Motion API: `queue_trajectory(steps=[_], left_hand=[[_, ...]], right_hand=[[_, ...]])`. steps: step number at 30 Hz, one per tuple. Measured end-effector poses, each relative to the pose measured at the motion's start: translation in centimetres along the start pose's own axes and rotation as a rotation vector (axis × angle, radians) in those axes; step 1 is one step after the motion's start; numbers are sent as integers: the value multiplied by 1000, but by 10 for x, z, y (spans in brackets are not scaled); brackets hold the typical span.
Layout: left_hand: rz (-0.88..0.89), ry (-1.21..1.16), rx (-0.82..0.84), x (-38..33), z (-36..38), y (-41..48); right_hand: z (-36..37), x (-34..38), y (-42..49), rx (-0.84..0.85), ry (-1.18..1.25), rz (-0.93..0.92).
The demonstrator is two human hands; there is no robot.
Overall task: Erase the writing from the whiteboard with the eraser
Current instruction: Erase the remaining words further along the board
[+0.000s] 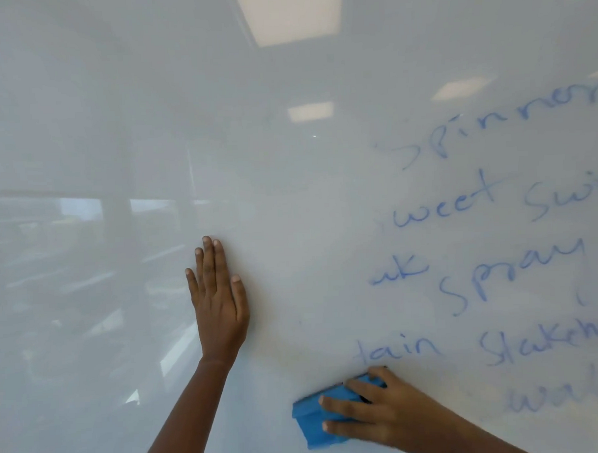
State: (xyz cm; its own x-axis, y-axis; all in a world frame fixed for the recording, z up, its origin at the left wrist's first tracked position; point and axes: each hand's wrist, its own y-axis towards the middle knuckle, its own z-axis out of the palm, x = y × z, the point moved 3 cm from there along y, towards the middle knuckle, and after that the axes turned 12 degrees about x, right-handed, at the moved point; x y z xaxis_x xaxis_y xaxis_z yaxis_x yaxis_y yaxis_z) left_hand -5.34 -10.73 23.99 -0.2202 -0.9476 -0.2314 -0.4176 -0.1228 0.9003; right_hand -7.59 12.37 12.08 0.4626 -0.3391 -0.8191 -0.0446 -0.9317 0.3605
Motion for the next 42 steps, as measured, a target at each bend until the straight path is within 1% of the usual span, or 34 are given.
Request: queue_trajectory(steps=[3,5,7,9,10,11,12,14,16,18,20,22,24,25,27,28,29,31,32,33,34,36,37,38,39,40,41,42], left_hand=[[0,-54,6,1,-3,0],[-2,-85,3,0,-6,-1],[-6,-113,3,0,-8,-1],[1,-130,12,0,-11,-2],[9,-130,16,0,-12,-2],[15,-128,20,1,-13,-2],[19,-126,23,1,-13,-3],[18,-129,32,1,-14,-3],[12,-138,42,0,-15,-3],[8,-141,55,1,-16,-3],[8,-128,64,1,-17,-3],[4,-111,61,0,-17,-4],[-17,-98,51,-3,-15,-4],[-28,-87,45,-6,-13,-4],[-31,-61,34,-12,-10,-5],[-25,-48,30,-15,-9,-5],[-17,-38,30,-18,-7,-4],[-1,-31,32,-24,-3,-4],[6,-31,34,-27,-2,-4],[12,-32,36,-30,0,-3],[21,-33,37,-32,1,-3],[42,-30,37,-37,4,-3],[54,-28,40,-38,4,-3],[64,-24,44,-40,5,-3],[73,-19,48,-41,6,-3],[80,-11,50,-41,6,-2],[84,-4,49,-42,6,-1],[87,2,49,-43,6,0]], right_hand=[[-35,-56,31,-196,-58,156],[-64,-101,53,-294,-29,357],[-84,-131,70,-323,45,551],[-85,-128,79,-329,61,627],[-78,-115,80,-324,65,612],[-67,-95,78,-304,80,553],[-54,-70,73,-267,92,455],[-24,-19,51,-102,87,217],[-3,11,18,25,74,55],[3,13,-8,49,36,-17],[-6,-8,-17,-34,-3,-23],[-26,-47,-11,-148,-58,60],[-50,-97,1,-249,-141,209],[-63,-124,5,-285,-150,331],[-86,-172,7,-334,-44,627],[-93,-185,6,-364,16,740],[-96,-188,6,-396,60,809],[-90,-169,6,-429,66,850],[-81,-151,5,-409,61,821],[-71,-127,2,-370,38,748],[-57,-99,-5,-312,15,638],[-24,-40,-28,-122,-45,343],[-4,-16,-45,23,-67,234],[12,1,-62,186,-56,211],[25,10,-75,337,-46,237],[27,9,-84,423,-37,279],[22,2,-89,437,-38,249],[17,-9,-89,382,-34,150]])
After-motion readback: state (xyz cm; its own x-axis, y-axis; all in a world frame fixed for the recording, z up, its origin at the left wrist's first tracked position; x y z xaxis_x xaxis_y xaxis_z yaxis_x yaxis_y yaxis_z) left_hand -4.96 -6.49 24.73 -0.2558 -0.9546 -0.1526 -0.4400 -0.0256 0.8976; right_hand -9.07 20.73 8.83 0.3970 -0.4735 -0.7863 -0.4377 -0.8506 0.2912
